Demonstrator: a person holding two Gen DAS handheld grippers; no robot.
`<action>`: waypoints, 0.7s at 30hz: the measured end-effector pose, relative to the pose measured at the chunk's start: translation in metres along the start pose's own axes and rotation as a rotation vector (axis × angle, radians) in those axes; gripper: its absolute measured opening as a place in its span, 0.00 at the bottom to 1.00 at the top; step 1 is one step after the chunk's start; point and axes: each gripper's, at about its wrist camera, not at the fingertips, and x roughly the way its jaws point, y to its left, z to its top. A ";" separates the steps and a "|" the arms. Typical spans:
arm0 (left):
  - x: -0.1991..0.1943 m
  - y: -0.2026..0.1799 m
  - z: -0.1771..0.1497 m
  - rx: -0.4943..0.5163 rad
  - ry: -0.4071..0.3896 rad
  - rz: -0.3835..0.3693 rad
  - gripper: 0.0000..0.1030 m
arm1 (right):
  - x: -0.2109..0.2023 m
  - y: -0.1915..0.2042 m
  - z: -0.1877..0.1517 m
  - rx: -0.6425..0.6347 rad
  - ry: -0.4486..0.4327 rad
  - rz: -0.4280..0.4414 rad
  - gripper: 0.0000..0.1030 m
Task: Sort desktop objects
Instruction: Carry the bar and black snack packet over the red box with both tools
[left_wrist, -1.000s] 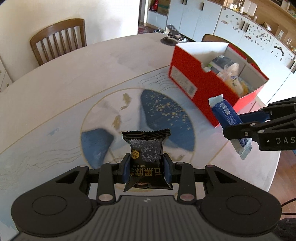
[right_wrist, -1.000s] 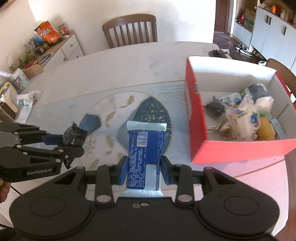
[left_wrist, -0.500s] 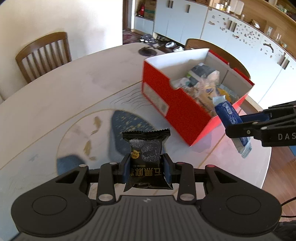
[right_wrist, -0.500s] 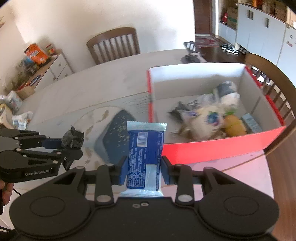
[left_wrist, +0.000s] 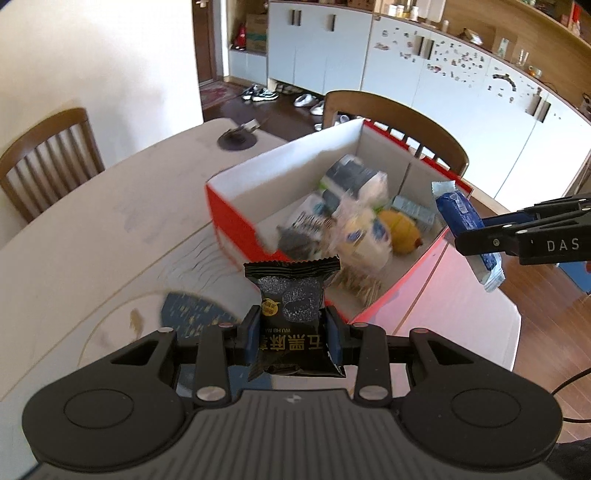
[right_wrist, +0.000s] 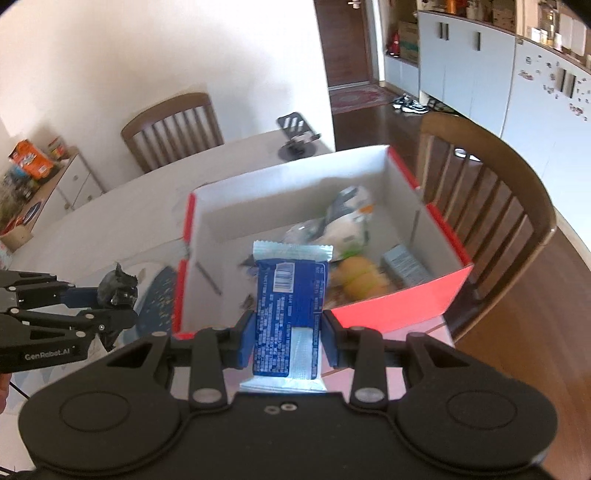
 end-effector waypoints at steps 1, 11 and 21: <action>0.002 -0.003 0.004 0.005 -0.002 -0.003 0.33 | -0.001 -0.003 0.002 -0.001 -0.005 -0.004 0.34; 0.021 -0.019 0.044 0.045 -0.006 -0.010 0.33 | 0.008 -0.033 0.020 0.000 -0.007 -0.016 0.34; 0.049 -0.020 0.071 0.061 0.017 -0.010 0.33 | 0.024 -0.051 0.034 -0.001 0.011 -0.032 0.34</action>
